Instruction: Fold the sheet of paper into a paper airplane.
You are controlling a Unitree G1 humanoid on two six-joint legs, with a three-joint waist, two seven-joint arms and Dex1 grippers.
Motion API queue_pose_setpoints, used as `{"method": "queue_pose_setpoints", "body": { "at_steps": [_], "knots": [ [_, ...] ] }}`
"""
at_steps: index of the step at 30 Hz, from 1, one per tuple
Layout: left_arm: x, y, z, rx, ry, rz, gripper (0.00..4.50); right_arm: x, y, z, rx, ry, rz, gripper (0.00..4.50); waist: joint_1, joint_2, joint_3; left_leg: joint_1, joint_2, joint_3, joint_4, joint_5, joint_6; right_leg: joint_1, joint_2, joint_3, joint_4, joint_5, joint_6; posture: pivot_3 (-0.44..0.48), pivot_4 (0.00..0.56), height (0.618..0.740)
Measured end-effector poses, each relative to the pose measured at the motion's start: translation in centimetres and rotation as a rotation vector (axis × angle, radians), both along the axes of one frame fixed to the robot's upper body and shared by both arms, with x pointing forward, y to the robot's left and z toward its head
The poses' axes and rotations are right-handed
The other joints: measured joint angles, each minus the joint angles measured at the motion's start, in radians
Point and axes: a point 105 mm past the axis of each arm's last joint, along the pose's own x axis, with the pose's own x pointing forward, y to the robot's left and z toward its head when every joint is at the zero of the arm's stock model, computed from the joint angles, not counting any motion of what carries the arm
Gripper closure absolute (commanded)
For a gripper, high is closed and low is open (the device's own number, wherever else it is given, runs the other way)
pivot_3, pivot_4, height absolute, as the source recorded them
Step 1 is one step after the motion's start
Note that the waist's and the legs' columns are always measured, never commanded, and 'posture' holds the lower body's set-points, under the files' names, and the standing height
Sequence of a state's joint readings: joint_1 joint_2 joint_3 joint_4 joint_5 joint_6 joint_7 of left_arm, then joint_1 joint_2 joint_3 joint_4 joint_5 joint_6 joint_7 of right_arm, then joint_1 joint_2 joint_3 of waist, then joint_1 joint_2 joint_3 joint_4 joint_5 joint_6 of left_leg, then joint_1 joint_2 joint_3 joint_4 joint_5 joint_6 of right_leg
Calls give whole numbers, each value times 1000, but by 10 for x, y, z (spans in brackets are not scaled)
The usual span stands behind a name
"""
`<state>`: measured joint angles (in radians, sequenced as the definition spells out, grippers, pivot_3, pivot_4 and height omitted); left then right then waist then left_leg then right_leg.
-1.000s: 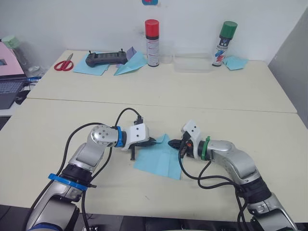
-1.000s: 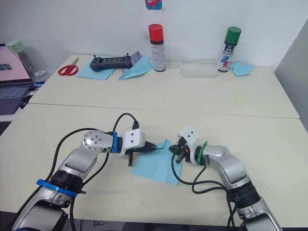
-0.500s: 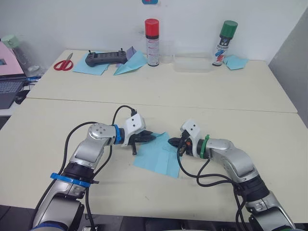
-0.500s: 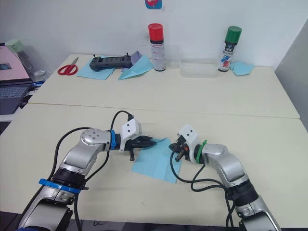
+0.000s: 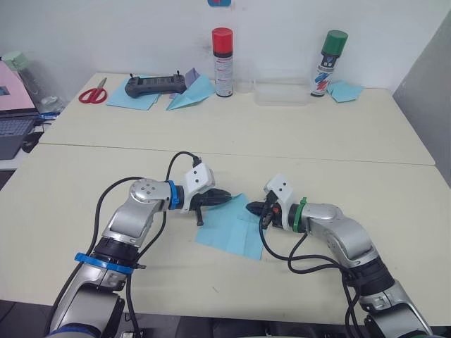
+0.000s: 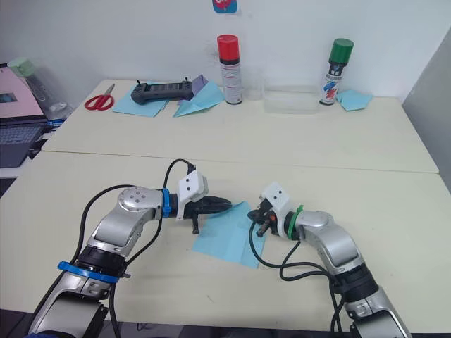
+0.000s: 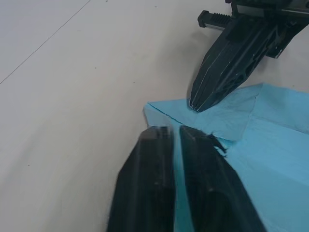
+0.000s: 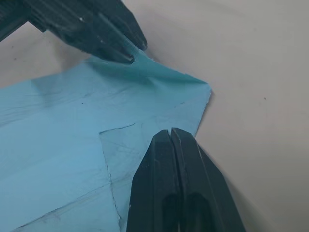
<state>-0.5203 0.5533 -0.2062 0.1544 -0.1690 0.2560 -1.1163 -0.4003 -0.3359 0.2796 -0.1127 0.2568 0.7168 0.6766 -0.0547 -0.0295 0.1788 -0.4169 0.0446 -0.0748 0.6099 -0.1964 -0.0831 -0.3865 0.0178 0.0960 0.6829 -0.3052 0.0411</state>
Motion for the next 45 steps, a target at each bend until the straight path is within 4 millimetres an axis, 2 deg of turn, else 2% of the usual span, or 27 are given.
{"method": "queue_pose_setpoints", "body": {
  "at_steps": [8,14,20,23,26,30,42,45],
  "knots": [
    [-4,-1,-4,4,21,-20,4461,0,0,0,0,0,1,4500,0,0,0,0,0,0,0,0,0,0,0,0,0,0,0,0,150,740],
    [-7,-8,-16,53,26,-59,4461,0,5,2,22,-1,3,4500,0,0,0,0,0,0,0,0,0,0,0,0,0,0,0,0,150,740],
    [-7,-12,-22,69,26,-66,4461,9,15,21,150,-19,-52,4500,1,0,0,0,0,0,1,0,0,0,0,0,1,0,-1,0,150,740],
    [-6,-12,-23,77,24,-64,4461,13,15,25,160,-28,-65,4500,1,0,0,0,0,0,1,0,0,0,0,0,1,0,0,0,150,740],
    [-5,-12,-23,78,24,-62,4461,15,15,20,147,-12,-69,4500,1,0,0,0,0,0,1,0,0,0,0,0,2,0,-1,0,150,740],
    [-3,-14,-22,74,19,-57,4461,11,21,-1,57,22,-41,4500,1,0,0,0,0,0,1,0,0,0,0,0,3,0,-1,0,150,740],
    [-4,-10,-20,62,46,-54,4461,14,25,-2,20,-10,-47,4500,-2,0,0,2,0,0,3,0,0,0,0,0,7,0,0,0,150,740],
    [-7,-8,-12,29,71,-66,3742,14,25,-2,20,-11,-47,4500,-3,0,0,2,0,0,2,0,0,0,0,0,7,0,0,0,150,740]
  ]
}}
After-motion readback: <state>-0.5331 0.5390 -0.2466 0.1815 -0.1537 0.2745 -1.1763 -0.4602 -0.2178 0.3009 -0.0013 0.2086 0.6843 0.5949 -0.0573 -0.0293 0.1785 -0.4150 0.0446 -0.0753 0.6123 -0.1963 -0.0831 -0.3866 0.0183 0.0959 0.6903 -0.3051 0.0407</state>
